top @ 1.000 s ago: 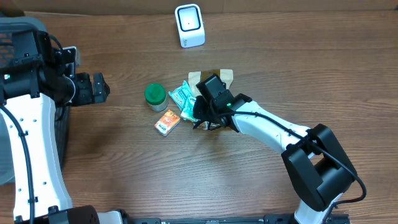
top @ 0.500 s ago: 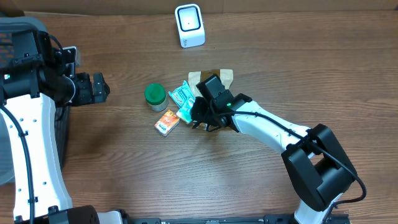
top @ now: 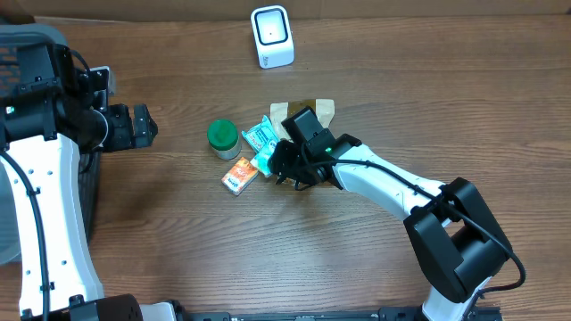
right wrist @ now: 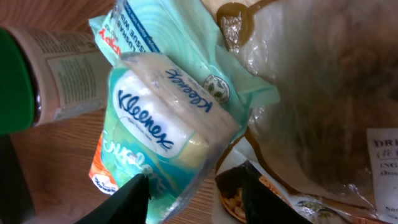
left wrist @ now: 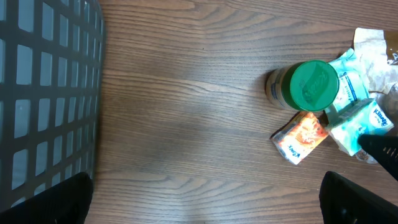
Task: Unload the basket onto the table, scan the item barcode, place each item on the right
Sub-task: 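Lift the Kleenex pack up off the pile with the right gripper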
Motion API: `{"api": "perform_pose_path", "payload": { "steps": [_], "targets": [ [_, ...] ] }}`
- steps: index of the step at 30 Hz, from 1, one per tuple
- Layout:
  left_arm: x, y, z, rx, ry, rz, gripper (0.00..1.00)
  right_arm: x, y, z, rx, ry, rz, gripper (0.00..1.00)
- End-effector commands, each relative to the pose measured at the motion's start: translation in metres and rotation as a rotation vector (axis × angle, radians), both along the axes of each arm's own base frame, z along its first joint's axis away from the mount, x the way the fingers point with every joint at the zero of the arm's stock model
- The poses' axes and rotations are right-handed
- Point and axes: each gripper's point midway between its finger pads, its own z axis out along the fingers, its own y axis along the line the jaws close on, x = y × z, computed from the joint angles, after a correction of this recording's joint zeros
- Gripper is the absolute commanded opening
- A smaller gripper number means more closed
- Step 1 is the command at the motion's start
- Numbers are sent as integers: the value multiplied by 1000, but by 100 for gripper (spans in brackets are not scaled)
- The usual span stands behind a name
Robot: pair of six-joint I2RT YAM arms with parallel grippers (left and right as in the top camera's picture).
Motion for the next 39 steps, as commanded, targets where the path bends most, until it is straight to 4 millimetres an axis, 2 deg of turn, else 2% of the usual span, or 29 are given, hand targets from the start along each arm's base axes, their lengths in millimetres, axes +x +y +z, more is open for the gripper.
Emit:
{"api": "perform_pose_path", "payload": {
  "steps": [1,5,9,12,18,21,24,31,34,39],
  "targets": [
    [0,0,-1,-4,0,-14,99,8,9,19,20,-28,15,55],
    [0,0,-1,-4,0,-14,100,7,12,29,11,-22,35,56],
    [0,0,-1,-4,0,-14,100,-1,22,30,24,-14,55,56],
    [0,0,-1,-4,0,-14,100,-3,25,24,7,-7,21,55],
    [0,0,-1,-4,0,-14,100,-8,30,-1,-35,33,-42,54],
    [0,0,-1,-4,0,-14,100,-4,37,-2,-28,6,-39,54],
    [0,0,-1,-4,0,-14,100,2,33,-2,-54,-29,-59,54],
    [0,0,-1,-4,0,-14,100,6,27,-3,-114,-94,3,25],
    [0,0,-1,-4,0,-14,100,5,29,-3,-120,-115,74,6],
    [0,0,-1,-4,0,-14,100,-3,39,11,-76,-154,236,4]
  ]
}}
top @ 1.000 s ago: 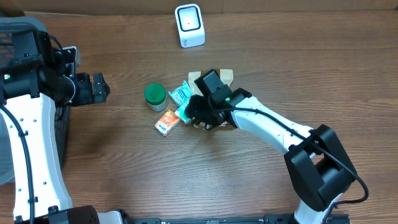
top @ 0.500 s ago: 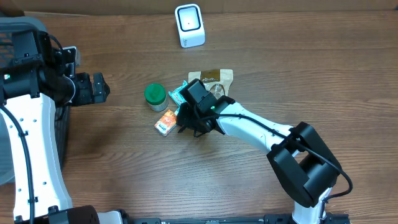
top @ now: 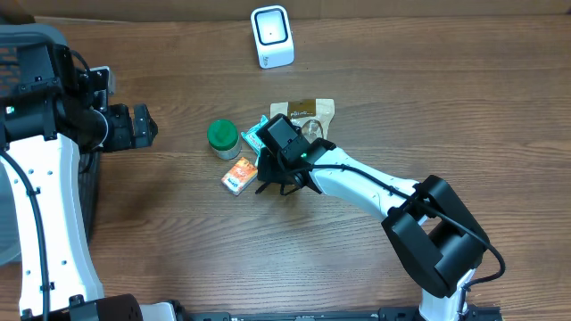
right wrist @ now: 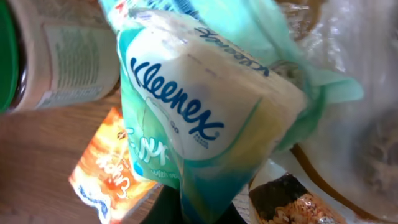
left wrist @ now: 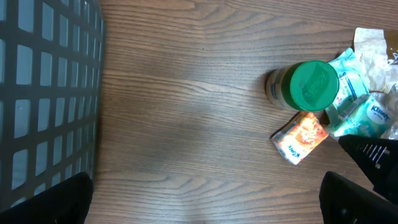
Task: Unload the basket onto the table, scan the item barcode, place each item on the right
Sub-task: 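Lift the Kleenex pack up off the pile with the right gripper, then raise the Kleenex pack toward the white barcode scanner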
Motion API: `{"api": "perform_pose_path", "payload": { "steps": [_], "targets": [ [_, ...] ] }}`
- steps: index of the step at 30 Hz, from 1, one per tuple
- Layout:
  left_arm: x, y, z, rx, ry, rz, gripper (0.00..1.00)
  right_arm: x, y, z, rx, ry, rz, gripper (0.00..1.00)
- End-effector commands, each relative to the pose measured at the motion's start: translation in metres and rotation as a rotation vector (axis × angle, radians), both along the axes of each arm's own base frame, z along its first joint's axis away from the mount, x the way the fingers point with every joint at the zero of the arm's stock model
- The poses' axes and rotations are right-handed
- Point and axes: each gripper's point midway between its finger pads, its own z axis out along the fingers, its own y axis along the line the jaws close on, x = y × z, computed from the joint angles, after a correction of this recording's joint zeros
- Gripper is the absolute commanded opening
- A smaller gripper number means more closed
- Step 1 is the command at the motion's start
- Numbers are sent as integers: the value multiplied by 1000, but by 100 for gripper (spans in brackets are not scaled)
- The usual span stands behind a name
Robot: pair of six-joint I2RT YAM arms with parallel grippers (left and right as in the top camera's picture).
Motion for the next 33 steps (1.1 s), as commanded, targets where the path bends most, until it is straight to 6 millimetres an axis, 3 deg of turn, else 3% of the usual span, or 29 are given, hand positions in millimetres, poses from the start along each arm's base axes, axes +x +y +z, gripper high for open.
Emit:
{"api": "perform_pose_path", "payload": {
  "steps": [1,7,8,10,14,19,24,33],
  "targets": [
    [0,0,-1,-4,0,-14,100,-2,15,29,62,-64,176,4],
    [0,0,-1,-4,0,-14,100,-18,14,93,212,-111,360,4],
    [0,0,-1,-4,0,-14,100,-28,13,125,302,-145,453,4],
    [0,0,-1,-4,0,-14,99,-41,10,160,412,-184,558,4],
    [0,0,-1,-4,0,-14,100,-70,-6,223,645,-238,729,4],
    [0,0,-1,-4,0,-14,100,-88,-38,279,922,-219,805,4],
    [0,0,-1,-4,0,-14,100,-94,-67,311,1130,-196,852,4],
    [0,0,-1,-4,0,-14,100,-76,-88,312,1123,-192,755,4]
  ]
}}
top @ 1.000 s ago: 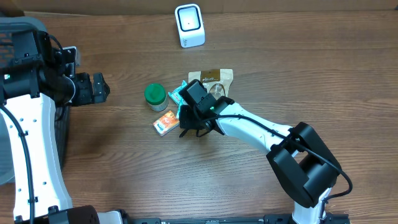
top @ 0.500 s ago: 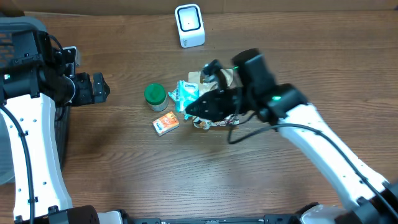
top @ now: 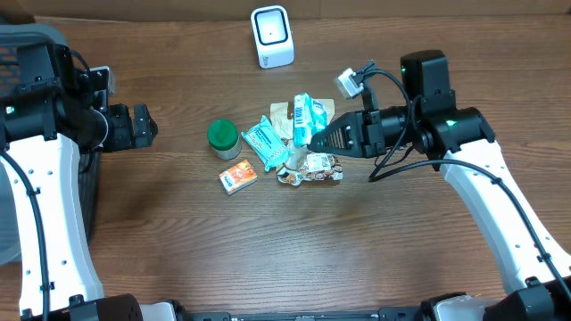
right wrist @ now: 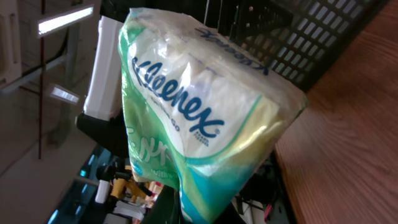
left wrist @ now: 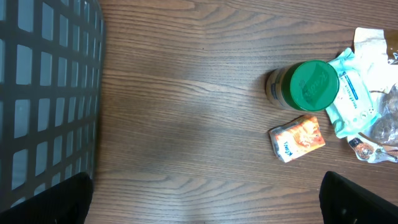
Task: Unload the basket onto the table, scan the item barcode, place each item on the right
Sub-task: 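Raise the Kleenex pack toward the white barcode scanner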
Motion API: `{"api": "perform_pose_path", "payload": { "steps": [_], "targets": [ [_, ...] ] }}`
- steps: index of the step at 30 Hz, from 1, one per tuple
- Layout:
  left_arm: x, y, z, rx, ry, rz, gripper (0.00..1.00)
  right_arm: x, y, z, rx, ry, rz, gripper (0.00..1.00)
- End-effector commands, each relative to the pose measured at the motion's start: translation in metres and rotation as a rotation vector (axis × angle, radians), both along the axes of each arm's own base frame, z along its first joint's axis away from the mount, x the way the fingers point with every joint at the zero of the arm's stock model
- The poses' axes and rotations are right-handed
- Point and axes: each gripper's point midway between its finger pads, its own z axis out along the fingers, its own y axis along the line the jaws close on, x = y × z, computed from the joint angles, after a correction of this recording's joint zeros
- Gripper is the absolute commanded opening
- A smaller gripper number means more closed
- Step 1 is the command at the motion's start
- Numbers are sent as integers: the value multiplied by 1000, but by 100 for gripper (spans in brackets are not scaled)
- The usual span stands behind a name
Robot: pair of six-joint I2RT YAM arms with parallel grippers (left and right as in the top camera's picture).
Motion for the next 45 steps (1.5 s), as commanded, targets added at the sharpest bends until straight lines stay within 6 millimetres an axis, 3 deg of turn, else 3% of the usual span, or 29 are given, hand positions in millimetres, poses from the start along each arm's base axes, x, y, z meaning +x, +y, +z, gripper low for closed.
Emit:
{"api": "perform_pose_path", "payload": {
  "steps": [1,13,17,21,25,28,31,35,41,45],
  "targets": [
    [0,0,-1,-4,0,-14,100,-7,-4,17,47,-20,31,4],
    [0,-1,-1,-4,0,-14,100,-8,-3,16,46,-21,34,4],
    [0,0,-1,-4,0,-14,100,-6,6,6,-12,-21,10,4],
    [0,0,-1,-4,0,-14,100,2,22,-31,-218,-6,-96,4],
    [0,0,-1,-4,0,-14,99,12,26,-86,-544,5,-257,4],
    [0,0,-1,-4,0,-14,100,16,27,-103,-672,16,-347,4],
    [0,0,-1,-4,0,-14,100,27,23,-98,-741,-5,-426,4],
    [0,0,-1,-4,0,-14,100,58,8,-67,-850,-97,-549,4],
    [0,0,-1,-4,0,-14,100,126,-4,-11,-1006,-330,-726,4],
    [0,-1,-1,-4,0,-14,100,181,-6,-2,-1122,-564,-842,4]
  ]
}}
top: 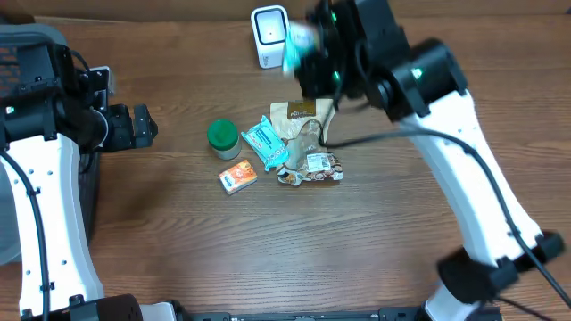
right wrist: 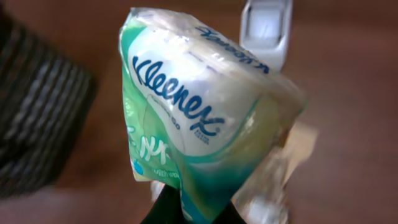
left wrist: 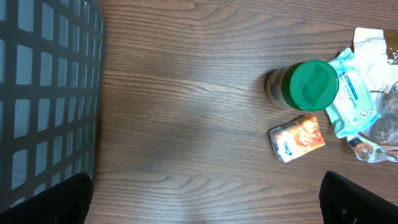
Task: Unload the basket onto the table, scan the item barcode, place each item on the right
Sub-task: 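Raise the Kleenex pack toward the white barcode scanner, then hold the Kleenex pack in front of the scanner, then pull back right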
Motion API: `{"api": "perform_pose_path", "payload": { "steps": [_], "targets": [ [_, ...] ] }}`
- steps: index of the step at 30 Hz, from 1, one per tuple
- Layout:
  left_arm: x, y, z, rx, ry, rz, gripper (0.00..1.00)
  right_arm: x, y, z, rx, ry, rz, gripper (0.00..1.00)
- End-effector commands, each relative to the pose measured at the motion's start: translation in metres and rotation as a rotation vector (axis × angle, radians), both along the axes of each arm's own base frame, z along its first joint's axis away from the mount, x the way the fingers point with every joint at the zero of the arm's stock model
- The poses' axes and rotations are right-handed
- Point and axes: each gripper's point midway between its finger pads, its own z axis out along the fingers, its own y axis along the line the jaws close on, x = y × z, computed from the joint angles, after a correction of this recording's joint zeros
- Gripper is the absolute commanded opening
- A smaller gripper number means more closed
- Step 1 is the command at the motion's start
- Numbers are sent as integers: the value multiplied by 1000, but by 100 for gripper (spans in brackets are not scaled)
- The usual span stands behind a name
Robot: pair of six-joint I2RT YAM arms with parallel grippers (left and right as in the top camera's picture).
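A green and white Kleenex tissue pack (right wrist: 199,118) hangs in the air, my right gripper (right wrist: 189,208) shut on its lower end. The white scanner (right wrist: 267,28) stands just behind the pack. In the overhead view the pack (top: 300,37) is blurred, right beside the scanner (top: 270,34) at the table's back edge, with the right gripper (top: 316,49) raised high. My left gripper (top: 143,125) stays open at the far left, nothing between its fingers (left wrist: 37,199). No barcode can be made out.
A green-lidded jar (top: 222,135), an orange packet (top: 238,176), a teal wipes pack (top: 265,143), a brown snack bag (top: 303,111) and a clear bag (top: 312,167) lie mid-table. A dark mesh basket (left wrist: 43,93) stands at the left.
My right gripper has moved with the tissue pack from above the pile of items to the back of the table, beside the scanner. The left arm has not moved.
My right gripper stood open round the tissue pack in the pile. Then it was shut on the pack on the table. After that it held the pack in the air above the pile, and now holds it in front of the scanner.
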Motion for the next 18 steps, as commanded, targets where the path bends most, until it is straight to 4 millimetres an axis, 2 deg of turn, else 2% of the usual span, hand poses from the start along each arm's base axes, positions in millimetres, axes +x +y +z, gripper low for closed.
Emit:
{"api": "perform_pose_path", "payload": {
  "steps": [1,7,10,13,18],
  "targets": [
    [0,0,-1,-4,-1,-14,100,54,-15,-14,-290,-188,-70,4],
    [0,0,-1,-4,0,-14,100,130,-5,-50,-602,-411,-113,4],
    [0,0,-1,-4,-1,-14,100,159,-2,-65,-743,-498,-104,4],
    [0,0,-1,-4,-1,-14,100,182,-4,-76,-891,-566,-110,4],
    [0,-1,-1,-4,-1,-14,100,206,8,-111,-1068,-622,16,4]
  ]
}}
